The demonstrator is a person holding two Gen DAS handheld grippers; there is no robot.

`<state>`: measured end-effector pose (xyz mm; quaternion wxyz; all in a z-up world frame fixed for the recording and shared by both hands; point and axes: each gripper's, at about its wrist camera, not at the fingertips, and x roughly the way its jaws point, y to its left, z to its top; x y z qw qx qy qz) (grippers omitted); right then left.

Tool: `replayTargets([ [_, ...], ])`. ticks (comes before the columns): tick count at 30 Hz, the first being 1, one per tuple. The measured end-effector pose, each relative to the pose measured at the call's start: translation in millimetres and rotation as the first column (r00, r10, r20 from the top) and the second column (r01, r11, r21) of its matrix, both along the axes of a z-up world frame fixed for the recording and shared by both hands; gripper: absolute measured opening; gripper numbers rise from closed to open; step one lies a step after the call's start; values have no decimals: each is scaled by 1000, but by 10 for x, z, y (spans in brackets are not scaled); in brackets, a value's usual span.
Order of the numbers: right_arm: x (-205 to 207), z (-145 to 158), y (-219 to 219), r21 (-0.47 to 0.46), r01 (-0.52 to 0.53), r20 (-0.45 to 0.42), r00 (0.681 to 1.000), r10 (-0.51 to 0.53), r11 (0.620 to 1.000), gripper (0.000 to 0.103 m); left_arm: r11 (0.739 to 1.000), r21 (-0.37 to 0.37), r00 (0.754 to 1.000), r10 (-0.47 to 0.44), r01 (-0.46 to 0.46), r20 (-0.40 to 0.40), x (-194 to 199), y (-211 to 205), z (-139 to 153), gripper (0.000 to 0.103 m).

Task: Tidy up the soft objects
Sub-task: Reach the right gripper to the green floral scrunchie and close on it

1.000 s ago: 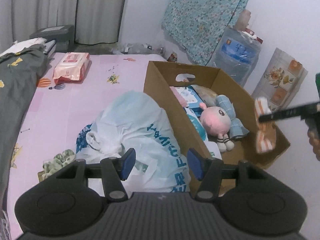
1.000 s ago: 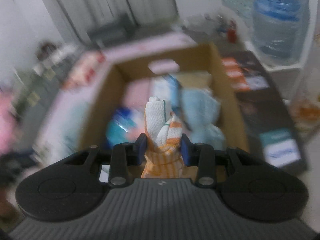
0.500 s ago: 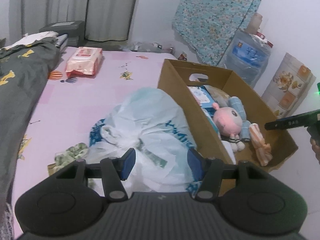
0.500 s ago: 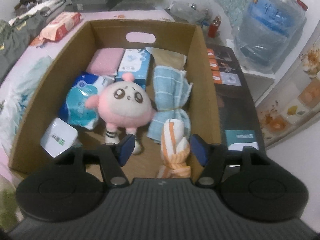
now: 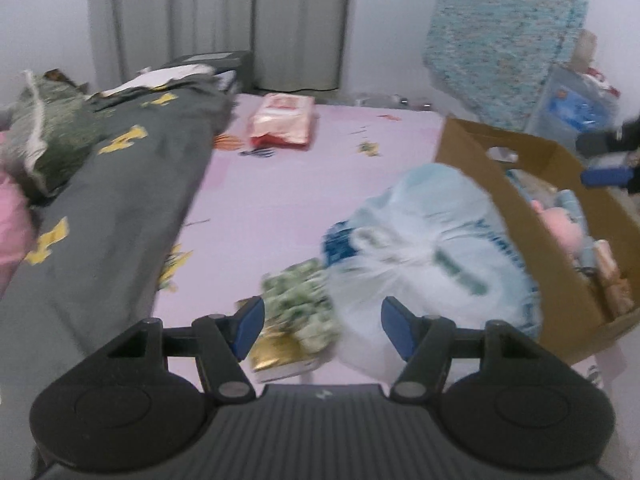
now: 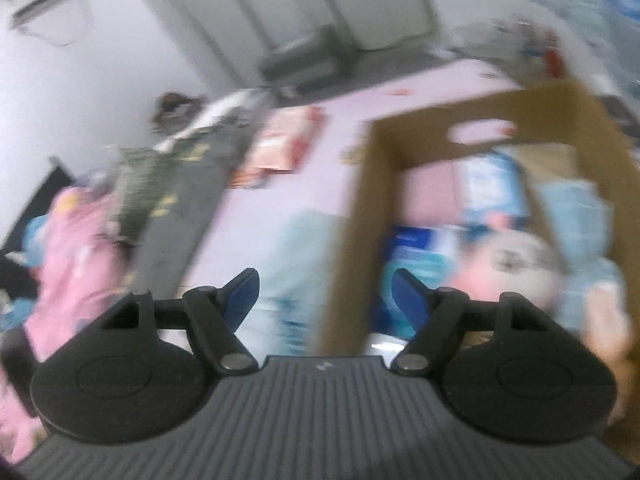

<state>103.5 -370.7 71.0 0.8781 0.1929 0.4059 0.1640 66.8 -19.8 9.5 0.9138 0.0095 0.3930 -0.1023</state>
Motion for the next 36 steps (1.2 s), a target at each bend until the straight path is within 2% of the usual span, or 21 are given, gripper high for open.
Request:
replayTargets([
  [6,317,-52,846,76,-194,-24,980,196,978,74,998,16,998,62,-62,-20,-22,171,-201,64],
  [9,479,-163,1252,129,-255,-67,962,265,958,74,997,0,997,81,-81,-16,-27,214,-276,63],
  [12,611,-306,1627,172,-302,-110,940,323,938,74,996,18,996,86,-86,-10,-24,226,-369,59],
  [17,776,-629,2172,140,-355,-203,904,377,925,74,994,74,997,78,-77,-9,8,205,-539,55],
  [19,817,-738,2333,120,-375,-241,887,393,919,74,995,71,998,67,-66,-18,2,217,-589,55],
  [22,883,-884,2571,42,-408,-276,873,403,912,74,997,57,998,62,-60,-30,8,237,-647,55],
  [28,1005,-1200,2843,-45,-434,-341,853,394,900,73,998,50,998,51,-49,-46,6,252,-726,55],
  [32,1088,-1393,2860,-17,-420,-379,843,383,907,73,998,59,998,37,-34,-50,23,243,-761,55],
  [34,1106,-1412,2814,2,-400,-369,852,372,917,66,997,79,998,28,-25,-47,41,219,-781,56],
  [36,1132,-1417,2753,24,-379,-366,858,361,925,47,996,88,998,24,-19,-51,80,202,-803,57],
])
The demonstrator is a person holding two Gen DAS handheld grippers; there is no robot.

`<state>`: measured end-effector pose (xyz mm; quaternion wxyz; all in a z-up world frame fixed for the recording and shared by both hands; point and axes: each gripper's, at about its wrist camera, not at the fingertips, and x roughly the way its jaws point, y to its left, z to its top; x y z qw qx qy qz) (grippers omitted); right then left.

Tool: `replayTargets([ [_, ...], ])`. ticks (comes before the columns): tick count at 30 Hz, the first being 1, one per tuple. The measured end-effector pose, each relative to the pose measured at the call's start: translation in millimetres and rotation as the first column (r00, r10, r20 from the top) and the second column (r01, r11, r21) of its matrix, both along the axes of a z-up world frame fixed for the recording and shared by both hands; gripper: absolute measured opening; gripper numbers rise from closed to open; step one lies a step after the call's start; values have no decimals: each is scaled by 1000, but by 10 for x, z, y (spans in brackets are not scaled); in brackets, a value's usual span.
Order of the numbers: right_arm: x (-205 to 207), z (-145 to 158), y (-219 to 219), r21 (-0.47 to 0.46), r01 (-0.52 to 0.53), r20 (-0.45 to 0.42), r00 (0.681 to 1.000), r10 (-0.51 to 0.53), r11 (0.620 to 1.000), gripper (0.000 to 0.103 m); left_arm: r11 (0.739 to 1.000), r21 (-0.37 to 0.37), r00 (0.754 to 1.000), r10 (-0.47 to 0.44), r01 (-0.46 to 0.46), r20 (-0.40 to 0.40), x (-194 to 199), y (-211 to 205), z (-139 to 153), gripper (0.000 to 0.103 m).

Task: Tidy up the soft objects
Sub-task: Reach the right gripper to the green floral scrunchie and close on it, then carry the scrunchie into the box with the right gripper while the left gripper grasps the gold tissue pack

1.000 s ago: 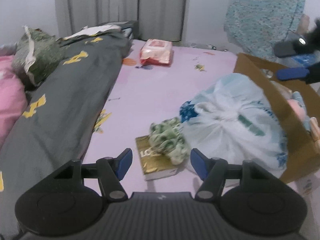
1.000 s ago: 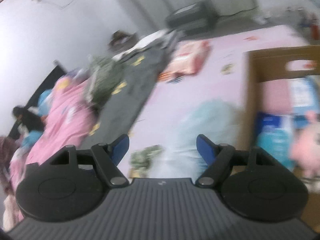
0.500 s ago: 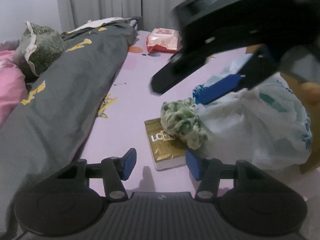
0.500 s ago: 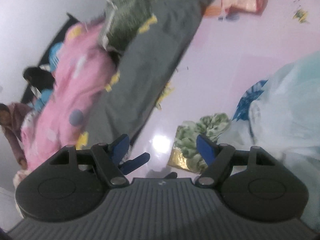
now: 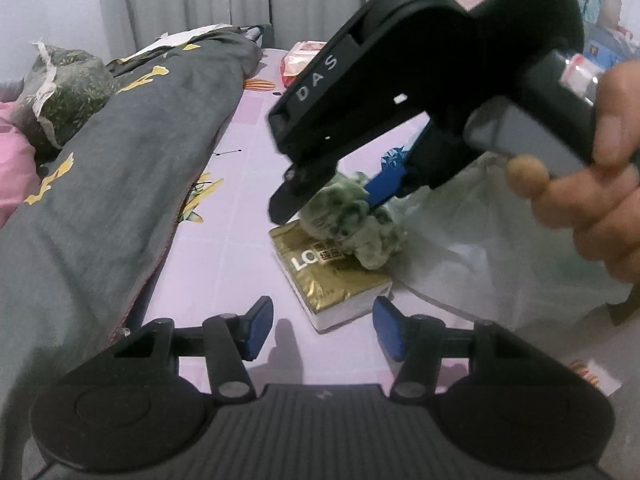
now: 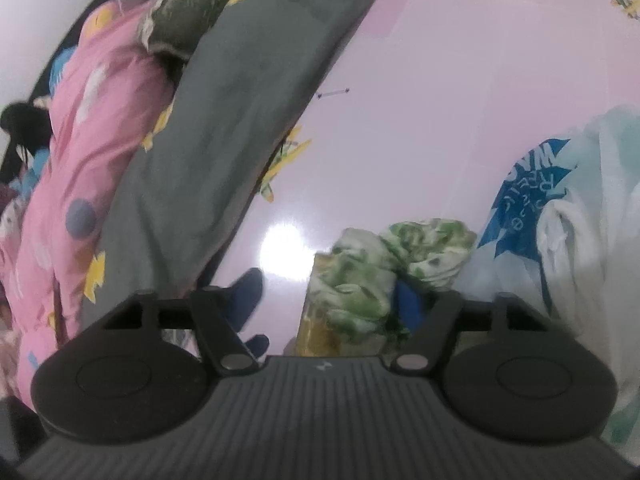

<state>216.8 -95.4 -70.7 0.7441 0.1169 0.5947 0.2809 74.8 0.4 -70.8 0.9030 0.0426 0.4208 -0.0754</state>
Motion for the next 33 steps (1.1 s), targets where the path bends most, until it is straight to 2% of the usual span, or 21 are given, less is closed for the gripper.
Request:
replayTargets([
  [3,27,-38,-64,14,21,-3,1000,-21,1000,35,1000,-11,1000,-8,8,-8,24,-19,-16,61],
  [6,51,-91,-162,74,62,-27,998,-60,995,31,1000,1,1000,-15,15,-3,33,-53,-18,66],
  [11,92,-130,-326,160,144,-50,989,-137,977,27,1000,14,1000,-12,13,-9,76,-96,-18,67],
  [16,113,34,-470,240,196,-23,980,-196,951,27,1000,-17,1000,13,-13,-6,175,-89,-1,76],
  [23,60,292,-793,364,254,-10,963,-269,896,27,999,-31,999,41,-42,-30,405,-108,-37,76],
  [29,-7,416,-1040,441,278,-25,954,-298,853,28,987,-103,988,112,-123,-111,611,-8,-130,76],
  [33,-68,497,-1142,474,275,-14,952,-305,836,28,988,-88,988,114,-124,-109,645,-34,-114,75],
])
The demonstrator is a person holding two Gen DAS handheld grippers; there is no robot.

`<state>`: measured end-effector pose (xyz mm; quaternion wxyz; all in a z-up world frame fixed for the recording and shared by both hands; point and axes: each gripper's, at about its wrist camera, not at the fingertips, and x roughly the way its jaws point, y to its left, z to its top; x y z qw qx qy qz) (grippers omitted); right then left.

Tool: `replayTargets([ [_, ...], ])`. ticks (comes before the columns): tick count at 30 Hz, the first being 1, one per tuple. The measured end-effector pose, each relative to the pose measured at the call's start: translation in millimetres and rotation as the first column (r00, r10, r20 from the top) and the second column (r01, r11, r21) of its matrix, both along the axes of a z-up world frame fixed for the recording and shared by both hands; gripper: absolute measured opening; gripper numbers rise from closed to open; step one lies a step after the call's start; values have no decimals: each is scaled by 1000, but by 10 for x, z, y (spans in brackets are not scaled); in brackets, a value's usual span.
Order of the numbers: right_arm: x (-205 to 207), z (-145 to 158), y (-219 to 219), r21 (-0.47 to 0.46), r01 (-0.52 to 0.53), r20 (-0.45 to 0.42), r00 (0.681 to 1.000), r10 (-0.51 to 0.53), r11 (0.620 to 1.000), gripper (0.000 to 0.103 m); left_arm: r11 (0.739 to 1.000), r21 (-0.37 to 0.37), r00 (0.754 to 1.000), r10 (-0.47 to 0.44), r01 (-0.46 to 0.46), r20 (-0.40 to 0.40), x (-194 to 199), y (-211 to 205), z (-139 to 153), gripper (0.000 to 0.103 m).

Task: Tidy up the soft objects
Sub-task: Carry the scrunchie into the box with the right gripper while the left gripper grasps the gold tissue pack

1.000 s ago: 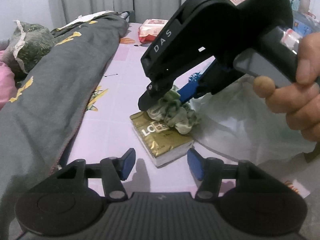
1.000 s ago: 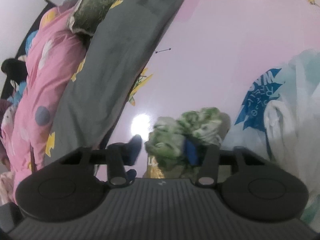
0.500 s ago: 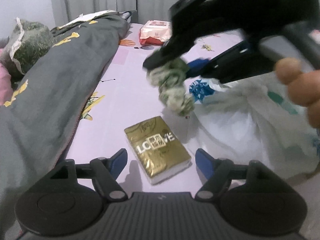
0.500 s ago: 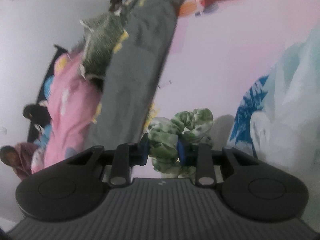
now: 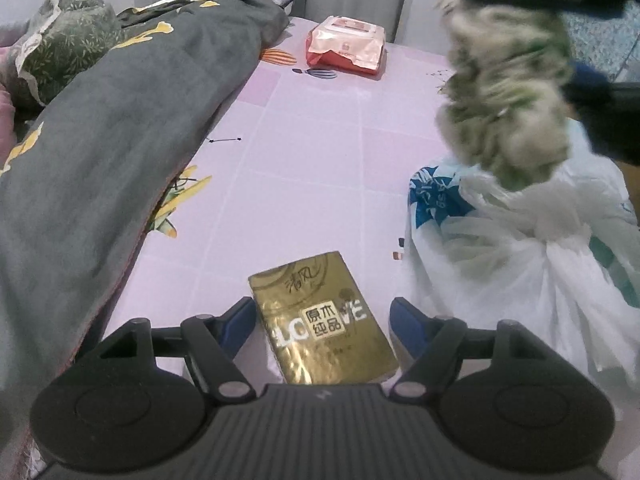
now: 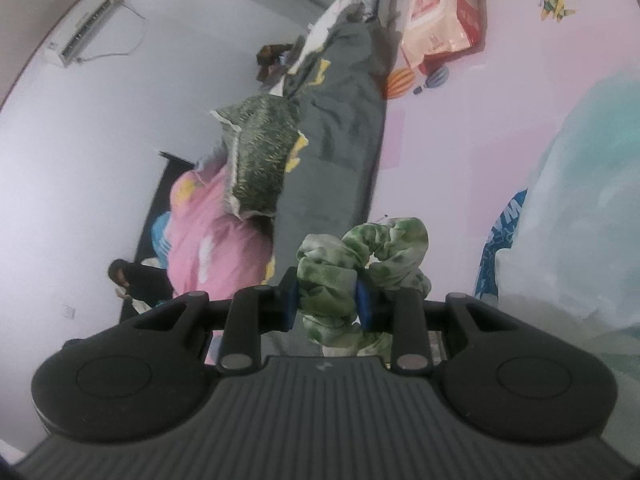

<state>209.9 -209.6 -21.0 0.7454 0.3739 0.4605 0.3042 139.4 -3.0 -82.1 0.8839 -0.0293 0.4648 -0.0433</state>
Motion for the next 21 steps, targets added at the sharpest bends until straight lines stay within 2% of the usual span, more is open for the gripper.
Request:
replayTargets([
  [3,-41,86,-91,30,10,20,1000,-10,1000,28,1000,23,1000,8,-8,-2,4,-25,-2,67],
  [10,-258,402,-522,72,57,97,993,-64,996,28,1000,16,1000,16,-16,-2,-26,9,11,63],
  [16,-722,813,-1302,8,210,198,958,-207,978,29,1000,-4,1000,24,-24,4,-17,43,2,63],
  [21,-1203,881,-1937,-78,359,223,916,-335,930,29,1000,-8,1000,27,-27,6,-5,61,-6,63],
])
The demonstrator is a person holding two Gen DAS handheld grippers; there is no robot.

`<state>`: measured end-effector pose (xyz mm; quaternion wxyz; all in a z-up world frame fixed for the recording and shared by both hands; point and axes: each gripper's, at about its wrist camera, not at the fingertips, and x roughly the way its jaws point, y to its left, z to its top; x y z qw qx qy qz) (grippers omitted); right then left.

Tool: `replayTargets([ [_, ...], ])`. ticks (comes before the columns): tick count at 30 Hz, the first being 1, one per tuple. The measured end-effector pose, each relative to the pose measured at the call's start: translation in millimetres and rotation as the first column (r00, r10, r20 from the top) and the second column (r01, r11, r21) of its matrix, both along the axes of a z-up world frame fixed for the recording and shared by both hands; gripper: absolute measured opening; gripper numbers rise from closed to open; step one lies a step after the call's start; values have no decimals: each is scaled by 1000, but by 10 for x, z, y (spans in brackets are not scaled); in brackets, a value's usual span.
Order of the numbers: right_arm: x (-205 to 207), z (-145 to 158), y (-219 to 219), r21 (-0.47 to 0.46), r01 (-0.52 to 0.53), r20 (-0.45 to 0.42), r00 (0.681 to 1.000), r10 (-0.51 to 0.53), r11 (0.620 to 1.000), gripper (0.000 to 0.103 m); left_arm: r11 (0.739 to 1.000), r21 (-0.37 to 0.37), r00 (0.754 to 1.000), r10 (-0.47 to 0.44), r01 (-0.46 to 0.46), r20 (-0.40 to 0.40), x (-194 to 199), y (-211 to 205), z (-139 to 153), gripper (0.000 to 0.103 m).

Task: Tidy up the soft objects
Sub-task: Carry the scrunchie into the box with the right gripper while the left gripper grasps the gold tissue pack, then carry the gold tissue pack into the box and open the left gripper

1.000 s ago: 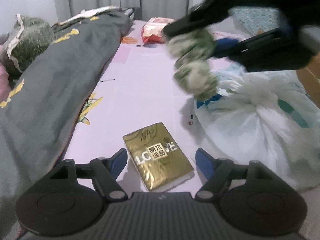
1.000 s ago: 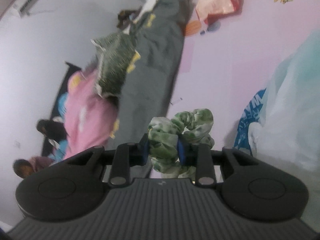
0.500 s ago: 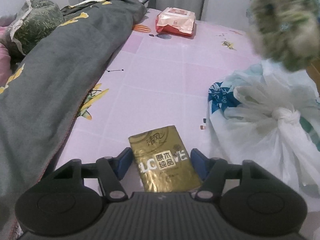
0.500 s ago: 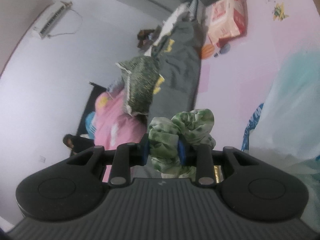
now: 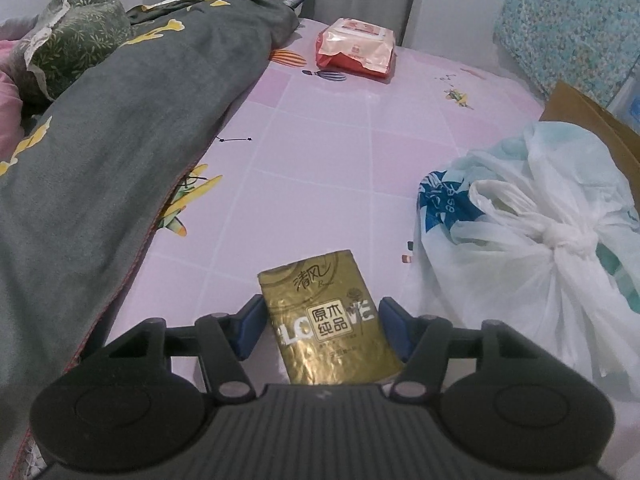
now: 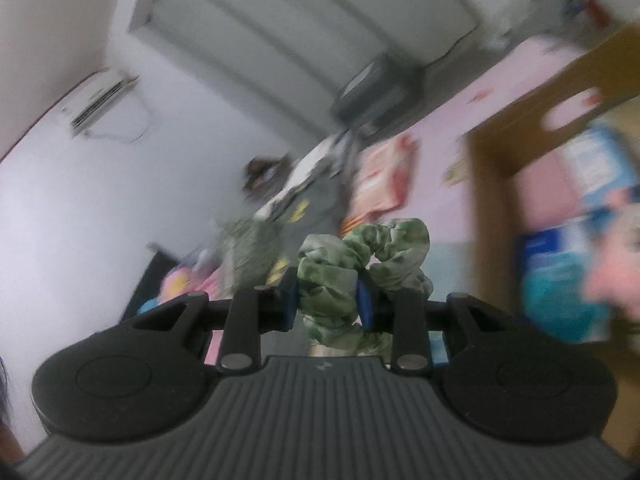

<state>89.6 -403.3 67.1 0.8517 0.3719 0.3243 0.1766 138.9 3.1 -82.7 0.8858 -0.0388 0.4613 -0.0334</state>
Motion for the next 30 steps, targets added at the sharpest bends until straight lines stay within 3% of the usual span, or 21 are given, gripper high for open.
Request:
replayTargets([
  [8,-544,-478,-619,-107,141,-163,974,-157,984,29,1000,10,1000,19,-19,2,-11,-26,11,63],
  [13,-584,-693,-586,-213,51,-278,954,-111,976,34,999,14,1000,28,-28,0,-4,-33,16,63],
  [16,-521,-732,-448,-247,-21,-329,942,-63,969,50,999,22,1000,32,-32,1,-1,-48,16,63],
  [21,-522,-697,-403,-260,-29,-321,945,-58,965,64,999,24,999,33,-33,1,2,-47,15,63],
  [30,-691,-624,-579,-164,84,-267,955,-126,983,66,999,0,999,38,-38,19,-48,43,98,62],
])
